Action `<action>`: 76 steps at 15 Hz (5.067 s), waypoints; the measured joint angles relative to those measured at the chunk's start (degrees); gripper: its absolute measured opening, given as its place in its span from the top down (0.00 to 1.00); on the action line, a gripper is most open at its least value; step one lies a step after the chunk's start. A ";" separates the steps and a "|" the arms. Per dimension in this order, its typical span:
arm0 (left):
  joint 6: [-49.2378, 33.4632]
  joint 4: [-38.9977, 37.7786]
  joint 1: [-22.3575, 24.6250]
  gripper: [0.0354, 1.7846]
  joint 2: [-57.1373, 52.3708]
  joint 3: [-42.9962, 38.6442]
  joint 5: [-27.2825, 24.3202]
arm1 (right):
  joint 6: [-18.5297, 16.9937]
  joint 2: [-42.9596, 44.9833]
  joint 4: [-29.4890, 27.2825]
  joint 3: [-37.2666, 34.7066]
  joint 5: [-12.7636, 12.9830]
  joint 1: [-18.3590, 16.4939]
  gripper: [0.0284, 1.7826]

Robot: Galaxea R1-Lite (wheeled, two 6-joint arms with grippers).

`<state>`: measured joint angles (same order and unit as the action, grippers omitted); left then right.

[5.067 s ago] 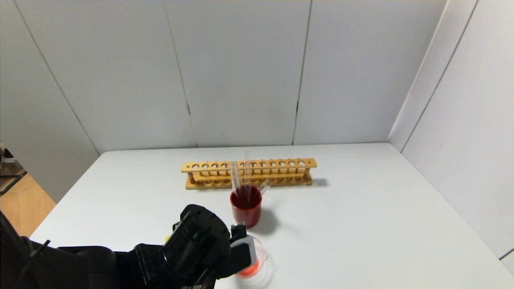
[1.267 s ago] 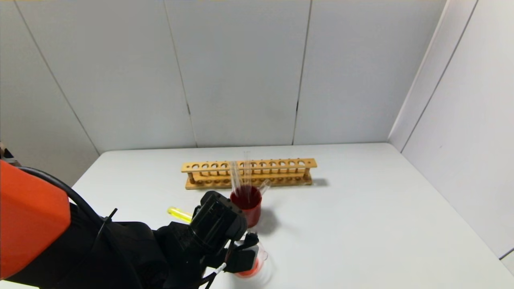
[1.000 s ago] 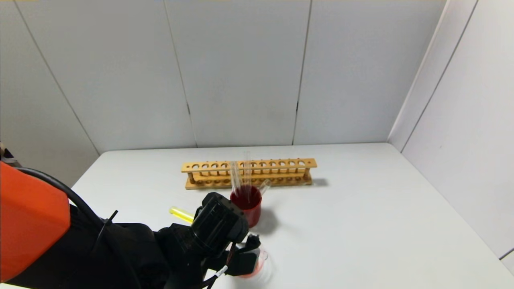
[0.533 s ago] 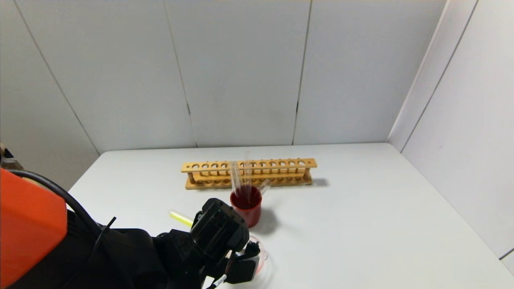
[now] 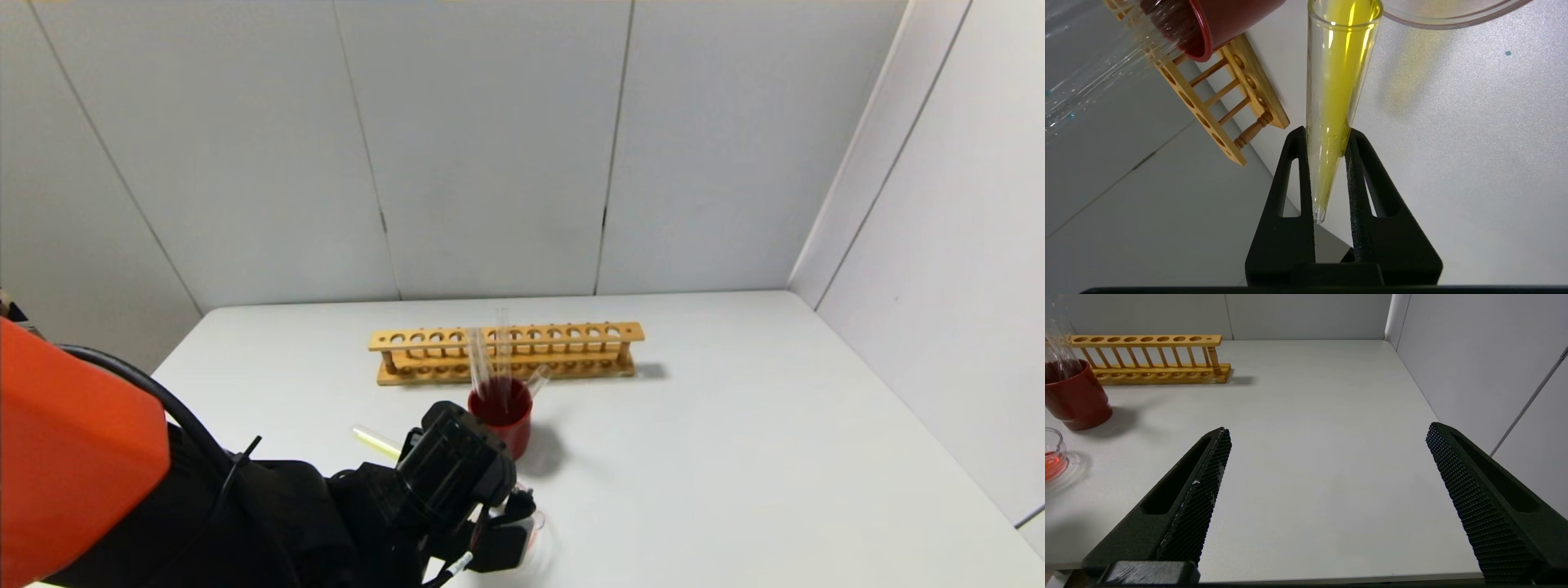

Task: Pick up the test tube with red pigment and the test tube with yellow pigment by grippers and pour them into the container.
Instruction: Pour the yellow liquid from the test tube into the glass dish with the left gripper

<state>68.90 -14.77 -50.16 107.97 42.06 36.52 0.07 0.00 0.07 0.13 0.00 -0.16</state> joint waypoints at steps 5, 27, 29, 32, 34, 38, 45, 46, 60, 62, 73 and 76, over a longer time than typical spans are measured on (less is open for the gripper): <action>2.84 1.24 0.00 0.85 0.49 1.11 0.00 | -0.02 0.00 0.02 0.00 0.00 0.00 0.02; 3.08 14.85 -1.99 0.85 1.32 9.34 4.96 | 0.00 0.00 0.02 0.00 0.00 0.05 0.02; 3.10 16.12 -2.12 0.85 1.48 9.97 5.06 | 0.00 0.00 0.00 0.00 0.00 0.05 0.02; 3.10 17.91 -2.72 0.85 1.71 11.24 6.14 | 0.00 0.00 0.00 0.00 0.00 0.00 0.02; 3.17 19.96 -3.06 0.85 2.00 12.35 6.61 | 0.00 0.00 0.00 0.00 0.00 0.02 0.02; 3.15 22.85 -3.72 0.85 2.04 13.81 7.66 | 0.00 0.00 0.00 0.00 0.00 0.02 0.02; 3.04 29.38 -4.60 0.85 2.34 17.14 10.93 | -0.02 0.00 0.00 0.00 0.00 0.00 0.02; 3.06 29.49 -4.63 0.85 2.47 17.37 10.96 | 0.00 0.00 0.00 0.00 0.00 0.00 0.02; 2.95 35.04 -5.10 0.85 4.82 21.14 12.40 | 0.00 0.00 0.02 0.00 0.00 0.00 0.02; 2.95 35.78 -5.24 0.85 5.60 22.97 12.42 | 0.00 0.00 0.02 0.00 0.00 0.00 0.02; 3.01 42.39 -7.00 0.85 8.53 28.83 13.84 | 0.00 0.00 0.02 0.02 0.00 0.00 0.02; 2.71 48.23 -8.07 0.85 8.68 31.40 15.07 | 0.00 0.00 0.02 0.00 0.00 0.05 0.02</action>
<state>71.61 33.45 -58.23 116.65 73.46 51.59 0.07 0.00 0.10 0.13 0.00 -0.11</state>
